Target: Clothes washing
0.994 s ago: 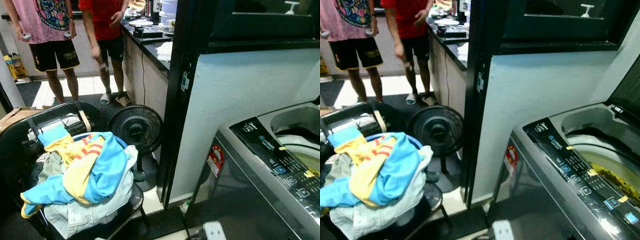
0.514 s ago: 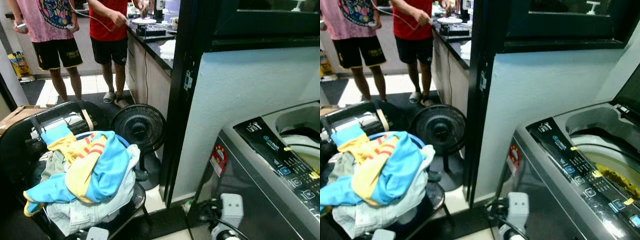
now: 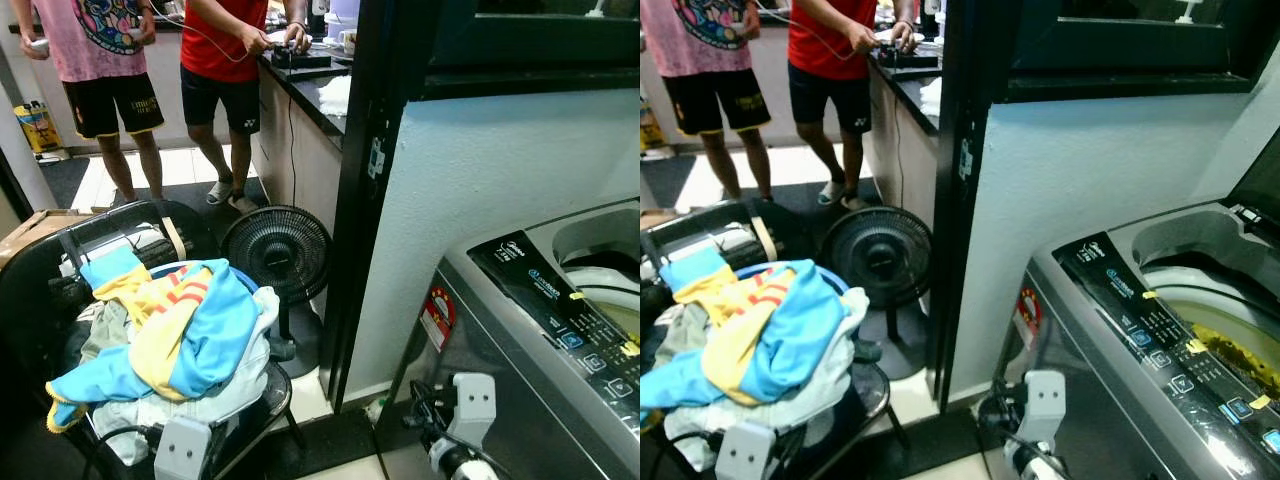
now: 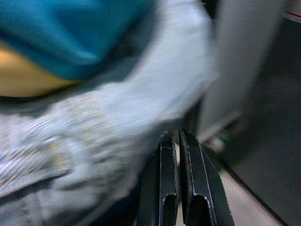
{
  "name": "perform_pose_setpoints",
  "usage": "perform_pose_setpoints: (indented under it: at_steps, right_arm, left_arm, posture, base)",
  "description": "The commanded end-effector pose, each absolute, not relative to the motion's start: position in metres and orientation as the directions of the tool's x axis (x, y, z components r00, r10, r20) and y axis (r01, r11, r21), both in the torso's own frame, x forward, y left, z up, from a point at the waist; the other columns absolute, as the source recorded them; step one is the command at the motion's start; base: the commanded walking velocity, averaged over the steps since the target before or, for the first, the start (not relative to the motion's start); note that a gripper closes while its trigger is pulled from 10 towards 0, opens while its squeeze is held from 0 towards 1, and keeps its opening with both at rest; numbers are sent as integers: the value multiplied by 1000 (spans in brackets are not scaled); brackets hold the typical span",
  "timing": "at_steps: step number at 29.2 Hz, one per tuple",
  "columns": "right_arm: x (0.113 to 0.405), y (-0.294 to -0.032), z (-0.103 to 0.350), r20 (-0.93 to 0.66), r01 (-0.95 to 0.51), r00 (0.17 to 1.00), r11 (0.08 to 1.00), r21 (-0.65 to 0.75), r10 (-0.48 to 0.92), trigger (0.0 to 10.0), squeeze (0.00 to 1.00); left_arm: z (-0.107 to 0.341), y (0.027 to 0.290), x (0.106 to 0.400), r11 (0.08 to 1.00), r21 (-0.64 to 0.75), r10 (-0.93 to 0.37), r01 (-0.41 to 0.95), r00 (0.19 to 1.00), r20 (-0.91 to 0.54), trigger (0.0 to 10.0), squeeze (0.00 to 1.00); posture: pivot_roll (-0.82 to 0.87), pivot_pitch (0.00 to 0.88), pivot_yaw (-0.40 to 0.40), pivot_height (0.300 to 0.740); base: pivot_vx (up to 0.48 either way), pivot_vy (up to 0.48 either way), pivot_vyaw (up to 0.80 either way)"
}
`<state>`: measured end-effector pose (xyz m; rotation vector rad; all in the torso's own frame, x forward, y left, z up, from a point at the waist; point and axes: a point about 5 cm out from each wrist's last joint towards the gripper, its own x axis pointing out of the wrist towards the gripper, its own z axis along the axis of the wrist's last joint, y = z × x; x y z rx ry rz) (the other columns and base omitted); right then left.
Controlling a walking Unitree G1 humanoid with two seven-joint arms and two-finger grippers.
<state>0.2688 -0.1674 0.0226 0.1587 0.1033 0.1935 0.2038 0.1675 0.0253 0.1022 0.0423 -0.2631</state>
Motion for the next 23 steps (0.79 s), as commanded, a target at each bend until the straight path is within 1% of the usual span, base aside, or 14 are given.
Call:
perform_pose_setpoints:
  at_steps: [1, 7, 9, 11, 12, 14, 15, 16, 17, 18, 19, 20, 22, 23]
  right_arm:
    - [266, -169, 23, -85, -203, 972, 964, 171, 220, 10000, 0]
    - [261, -195, 22, -109, -139, 982, 980, 139, 155, 10000, 0]
    - [258, -211, 22, -109, -86, 988, 982, 170, 105, 10000, 0]
    - [258, -211, 22, -109, -86, 988, 982, 170, 105, 10000, 0]
    - [260, -216, 28, -76, -66, 993, 969, 237, 86, 10000, 0]
    - [260, -216, 28, -76, -66, 993, 969, 237, 86, 10000, 0]
    - [264, -217, 39, -21, -63, 997, 936, 346, 75, 10000, 0]
    - [264, -217, 39, -21, -63, 997, 936, 346, 75, 10000, 0]
    - [270, -216, 54, 50, -76, 997, 861, 503, 59, 10000, 0]
    - [270, -216, 54, 50, -76, 997, 861, 503, 59, 10000, 0]
    - [282, -206, 81, 164, -153, 984, 767, 623, 63, 10000, 0]
    - [292, -193, 105, 246, -246, 964, 710, 660, 106, 10000, 0]
    - [304, -171, 128, 281, -343, 936, 727, 595, 212, 10000, 0]
    - [304, -171, 128, 281, -343, 936, 727, 595, 212, 10000, 0]
  left_arm:
    - [28, 166, 197, 950, 86, -296, 301, 953, -61, 10000, 0]
    - [34, 169, 191, 935, 147, -316, 323, 946, -66, 10000, 0]
    - [41, 166, 195, 943, 114, -313, 314, 949, -27, 10000, 0]
    - [41, 166, 195, 943, 114, -313, 314, 949, -27, 10000, 0]
    - [50, 166, 198, 952, 78, -299, 297, 954, 13, 10000, 0]
    - [50, 166, 198, 952, 78, -299, 297, 954, 13, 10000, 0]
    - [63, 165, 201, 958, 28, -285, 284, 956, 62, 10000, 0]
    - [63, 165, 201, 958, 28, -285, 284, 956, 62, 10000, 0]
    - [81, 164, 207, 962, -26, -266, 272, 956, 124, 10000, 0]
    - [81, 164, 207, 962, -26, -266, 272, 956, 124, 10000, 0]
    - [100, 160, 219, 954, -28, -289, 297, 943, 165, 10000, 0]
    - [112, 155, 228, 943, 29, -331, 331, 929, 163, 10000, 0]
    - [116, 150, 237, 920, 146, -380, 362, 918, 117, 10000, 0]
    - [116, 150, 237, 920, 146, -380, 362, 918, 117, 10000, 0]
  posture:
    - [-24, 45, 15, 740]
    - [-17, 45, 12, 740]
    - [-18, 42, 20, 740]
    - [-18, 42, 20, 740]
    - [-21, 41, 22, 740]
    - [-21, 41, 22, 740]
    - [-25, 41, 24, 740]
    - [-25, 41, 24, 740]
    - [-24, 41, 23, 740]
    - [-24, 41, 23, 740]
    - [-18, 38, 21, 740]
    - [-17, 33, 23, 740]
    - [-18, 32, 24, 740]
    - [-18, 32, 24, 740]
  base:
    - [0, 0, 0]
    - [0, 0, 0]
    - [0, 0, 0]
    - [0, 0, 0]
    - [0, 0, 0]
    - [0, 0, 0]
    - [0, 0, 0]
    - [0, 0, 0]
    - [0, 0, 0]
    - [0, 0, 0]
    - [0, 0, 0]
    - [0, 0, 0]
    - [0, 0, 0]
    - [0, 0, 0]
